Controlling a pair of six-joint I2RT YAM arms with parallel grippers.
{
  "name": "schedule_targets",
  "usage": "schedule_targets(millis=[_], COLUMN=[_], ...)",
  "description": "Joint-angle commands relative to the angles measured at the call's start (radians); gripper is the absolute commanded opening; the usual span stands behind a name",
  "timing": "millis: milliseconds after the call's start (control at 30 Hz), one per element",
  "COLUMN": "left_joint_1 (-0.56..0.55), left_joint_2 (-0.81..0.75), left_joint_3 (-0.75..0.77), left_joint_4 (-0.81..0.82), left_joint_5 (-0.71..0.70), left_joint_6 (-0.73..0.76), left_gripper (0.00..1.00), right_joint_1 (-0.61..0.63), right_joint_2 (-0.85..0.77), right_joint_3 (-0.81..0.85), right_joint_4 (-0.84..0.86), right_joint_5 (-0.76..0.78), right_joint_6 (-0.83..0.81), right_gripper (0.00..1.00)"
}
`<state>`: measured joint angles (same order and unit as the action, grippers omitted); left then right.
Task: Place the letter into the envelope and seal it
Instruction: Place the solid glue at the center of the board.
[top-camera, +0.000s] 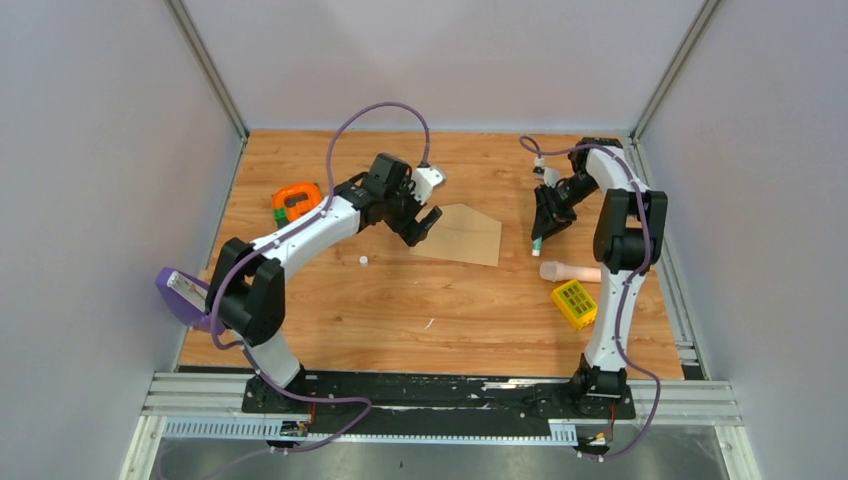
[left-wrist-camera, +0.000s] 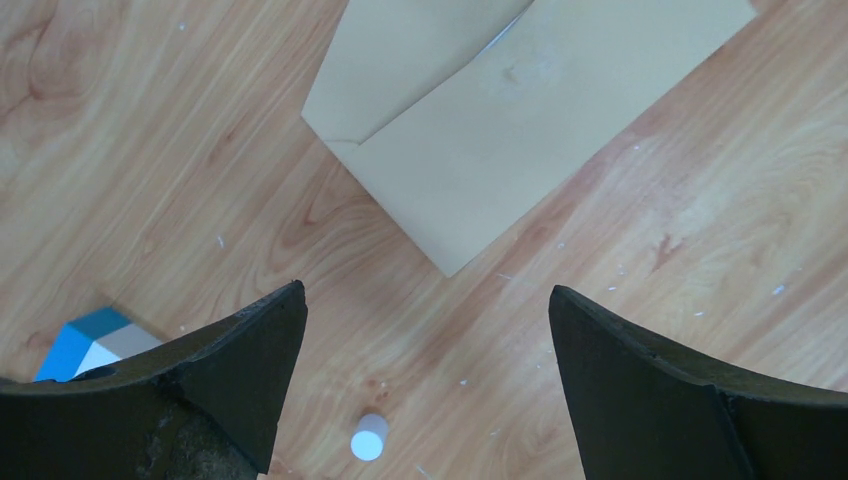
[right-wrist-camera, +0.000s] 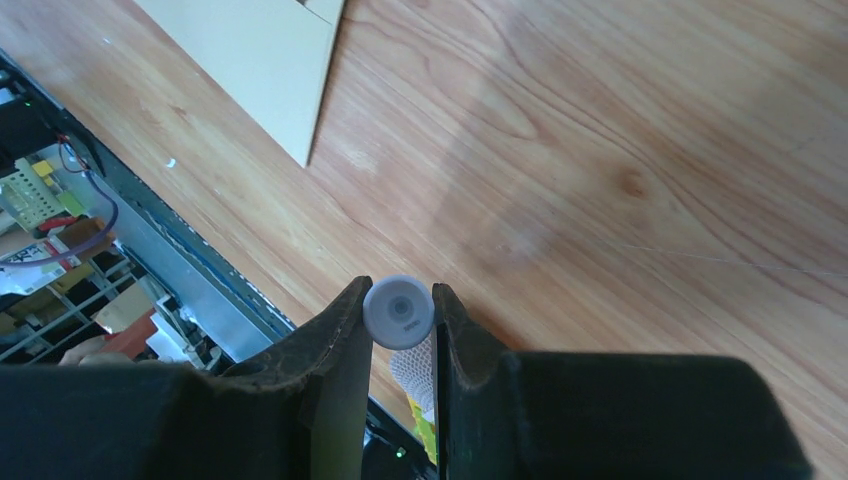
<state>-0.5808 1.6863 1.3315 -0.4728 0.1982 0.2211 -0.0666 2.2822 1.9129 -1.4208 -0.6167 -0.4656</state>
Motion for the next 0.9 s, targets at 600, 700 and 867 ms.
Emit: schedule_targets(millis=[600,700,867], left_joint_1=[-0.009,-0.01,-0.009], left_joint_2=[0.008,0.004,0.008], left_joint_3=[0.018,0.011,0.015], left_joint_4=[0.041,0.047,0.046], left_joint_5=[-0.109,-0.112,-0.113], left_joint_6=[-0.016,-0.013,-0.015], left_gripper=[0.99,0.99,0.99], right_joint_1=[0.011,0.011,0.011], right_joint_2=[0.236,0.227,0.2], right_joint_3=[0.191,0.175,0.16], right_joint_4=[-0.034,-0.001,0.047], right_joint_5=[-0.143,-0.117,-0.088], right_joint_6=[0.052,0.071,0.103], right_gripper=[0.21,0.38,0.57])
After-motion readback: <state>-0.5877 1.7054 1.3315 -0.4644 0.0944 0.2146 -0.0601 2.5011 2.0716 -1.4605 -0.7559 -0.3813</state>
